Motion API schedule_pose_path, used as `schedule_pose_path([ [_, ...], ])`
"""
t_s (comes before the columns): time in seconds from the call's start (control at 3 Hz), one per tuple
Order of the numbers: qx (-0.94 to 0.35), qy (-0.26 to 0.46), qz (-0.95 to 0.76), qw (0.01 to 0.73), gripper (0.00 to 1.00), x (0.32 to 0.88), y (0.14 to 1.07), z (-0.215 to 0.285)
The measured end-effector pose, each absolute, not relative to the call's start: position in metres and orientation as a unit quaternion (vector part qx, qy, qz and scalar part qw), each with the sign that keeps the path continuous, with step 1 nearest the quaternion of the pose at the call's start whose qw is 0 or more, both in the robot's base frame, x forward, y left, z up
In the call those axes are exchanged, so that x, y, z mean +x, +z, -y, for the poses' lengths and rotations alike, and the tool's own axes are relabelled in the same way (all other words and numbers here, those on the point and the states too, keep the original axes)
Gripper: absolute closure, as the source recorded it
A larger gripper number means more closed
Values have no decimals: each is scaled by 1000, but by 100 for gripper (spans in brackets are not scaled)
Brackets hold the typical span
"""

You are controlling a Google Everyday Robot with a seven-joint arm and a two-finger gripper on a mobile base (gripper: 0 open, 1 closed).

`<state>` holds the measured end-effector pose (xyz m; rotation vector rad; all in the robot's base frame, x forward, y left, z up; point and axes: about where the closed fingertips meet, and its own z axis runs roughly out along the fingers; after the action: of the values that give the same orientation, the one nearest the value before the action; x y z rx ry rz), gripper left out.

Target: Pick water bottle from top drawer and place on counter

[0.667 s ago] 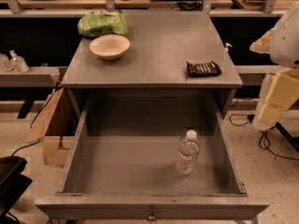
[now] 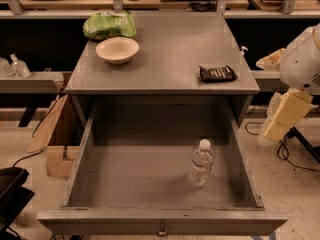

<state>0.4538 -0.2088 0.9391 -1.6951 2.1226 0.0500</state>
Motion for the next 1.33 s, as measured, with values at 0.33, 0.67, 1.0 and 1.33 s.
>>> schedule_pose_path([
  [0.33,-609,70,-739,278,0,459,905,203],
  [0.67,-593,140,-694,384,0,464,870,193],
  [1.0,-582,193,-656,440,0,461,846,183],
  [1.33,-572,236,-620,484,0,453,828,170],
])
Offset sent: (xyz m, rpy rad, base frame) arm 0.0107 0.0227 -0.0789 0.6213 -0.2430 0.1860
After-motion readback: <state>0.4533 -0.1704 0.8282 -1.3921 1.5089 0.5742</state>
